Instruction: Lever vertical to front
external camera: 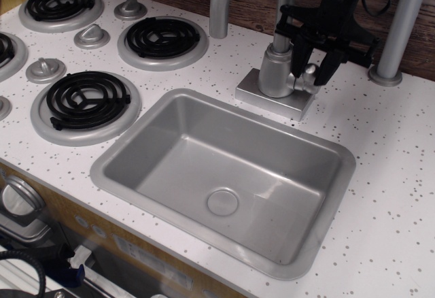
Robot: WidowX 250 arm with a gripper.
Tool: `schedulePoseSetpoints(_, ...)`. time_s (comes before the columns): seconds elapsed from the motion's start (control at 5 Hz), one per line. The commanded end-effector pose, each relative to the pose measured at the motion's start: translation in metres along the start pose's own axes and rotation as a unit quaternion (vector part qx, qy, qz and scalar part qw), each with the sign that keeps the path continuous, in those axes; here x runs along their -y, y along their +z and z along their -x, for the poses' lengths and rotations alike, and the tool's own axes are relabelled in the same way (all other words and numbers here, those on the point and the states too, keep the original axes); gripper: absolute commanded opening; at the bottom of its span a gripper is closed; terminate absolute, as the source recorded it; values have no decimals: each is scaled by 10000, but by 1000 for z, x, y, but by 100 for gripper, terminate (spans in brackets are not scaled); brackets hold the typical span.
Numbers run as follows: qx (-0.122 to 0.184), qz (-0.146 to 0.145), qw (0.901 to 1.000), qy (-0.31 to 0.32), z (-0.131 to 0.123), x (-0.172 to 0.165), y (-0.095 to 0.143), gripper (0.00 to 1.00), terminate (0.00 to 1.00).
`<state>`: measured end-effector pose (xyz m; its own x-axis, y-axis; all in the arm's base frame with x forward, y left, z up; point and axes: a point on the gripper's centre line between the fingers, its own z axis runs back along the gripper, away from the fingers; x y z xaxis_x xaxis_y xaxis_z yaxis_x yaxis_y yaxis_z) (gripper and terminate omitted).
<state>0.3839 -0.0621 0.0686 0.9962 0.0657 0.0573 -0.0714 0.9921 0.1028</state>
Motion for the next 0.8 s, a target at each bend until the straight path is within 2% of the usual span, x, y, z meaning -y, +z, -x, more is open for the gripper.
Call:
schedulePoseSetpoints(0.0, 134, 313, 9994, -88, -3, 5, 1, 0, 0)
schedulePoseSetpoints(0.2, 91, 484, 9987, -138, -2, 7, -15, 0, 0)
schedulePoseSetpoints(0.6, 83, 568, 9982, -146, 0, 9, -24, 0, 0)
